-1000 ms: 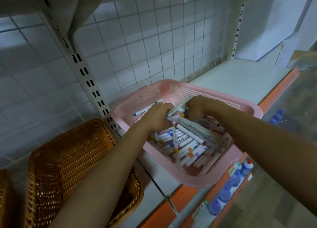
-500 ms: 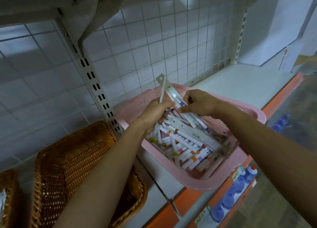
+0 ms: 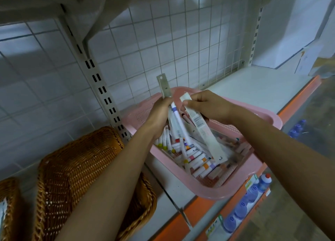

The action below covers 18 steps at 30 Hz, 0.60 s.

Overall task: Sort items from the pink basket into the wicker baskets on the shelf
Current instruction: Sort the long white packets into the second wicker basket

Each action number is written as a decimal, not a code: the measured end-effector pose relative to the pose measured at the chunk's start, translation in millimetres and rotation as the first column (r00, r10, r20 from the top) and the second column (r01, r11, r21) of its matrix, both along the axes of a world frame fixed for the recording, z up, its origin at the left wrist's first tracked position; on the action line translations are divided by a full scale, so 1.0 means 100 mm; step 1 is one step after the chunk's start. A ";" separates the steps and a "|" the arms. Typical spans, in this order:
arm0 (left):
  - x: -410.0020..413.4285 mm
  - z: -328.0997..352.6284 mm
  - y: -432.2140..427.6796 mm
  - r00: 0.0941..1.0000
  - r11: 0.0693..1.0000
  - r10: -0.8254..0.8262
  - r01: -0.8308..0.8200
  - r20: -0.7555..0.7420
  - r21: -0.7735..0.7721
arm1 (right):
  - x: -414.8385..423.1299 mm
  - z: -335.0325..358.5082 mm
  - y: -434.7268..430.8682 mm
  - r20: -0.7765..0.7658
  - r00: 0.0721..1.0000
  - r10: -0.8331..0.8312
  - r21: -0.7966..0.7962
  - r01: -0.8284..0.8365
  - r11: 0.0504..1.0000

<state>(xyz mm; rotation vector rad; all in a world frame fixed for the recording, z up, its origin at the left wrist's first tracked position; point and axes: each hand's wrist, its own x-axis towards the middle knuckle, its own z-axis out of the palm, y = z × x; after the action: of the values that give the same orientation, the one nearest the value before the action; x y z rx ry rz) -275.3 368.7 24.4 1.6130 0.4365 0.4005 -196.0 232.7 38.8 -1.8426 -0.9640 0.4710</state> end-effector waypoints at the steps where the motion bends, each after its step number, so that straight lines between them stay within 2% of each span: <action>1: 0.00 0.01 0.00 1.000 0.999 0.015 -0.014 0.020 -0.035 | 0.01 0.00 0.00 -0.008 1.000 -0.015 -0.003 0.015 1.000; 6: -0.03 0.01 -0.02 0.995 0.996 -0.045 0.051 0.089 -0.067 | 0.06 -0.01 -0.01 -0.022 0.991 -0.135 0.047 0.136 0.990; 10: 0.01 0.00 0.01 0.994 1.000 0.027 -0.026 0.102 -0.011 | 0.02 0.03 -0.01 -0.064 0.993 -0.101 0.095 0.107 0.990; 12: 0.01 -0.03 0.01 0.998 0.997 -0.025 0.020 0.062 0.071 | -0.02 0.05 0.01 -0.095 0.994 -0.055 0.116 0.066 0.991; 15: -0.02 -0.10 0.00 0.972 0.948 -0.235 0.221 0.034 0.228 | 0.01 0.04 0.03 -0.187 0.982 -0.021 0.178 0.055 0.983; 16: -0.04 -0.10 -0.01 0.965 0.936 -0.260 0.245 0.028 0.252 | 0.02 0.03 0.04 -0.186 0.982 -0.046 0.160 0.076 0.984; 17: -0.04 -0.09 -0.02 0.976 0.936 -0.217 0.205 0.012 0.288 | 0.03 0.00 0.05 -0.146 0.985 -0.089 0.108 0.105 0.989; 18: -0.03 -0.08 -0.01 0.989 0.943 -0.148 0.140 0.003 0.302 | 0.04 -0.04 0.05 -0.046 0.990 -0.131 0.015 0.132 0.991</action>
<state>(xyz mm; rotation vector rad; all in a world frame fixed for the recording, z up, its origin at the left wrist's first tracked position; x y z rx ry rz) -278.6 367.4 16.4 1.9210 0.2425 0.3892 -191.6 237.8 34.9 -1.8586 -0.8084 0.4200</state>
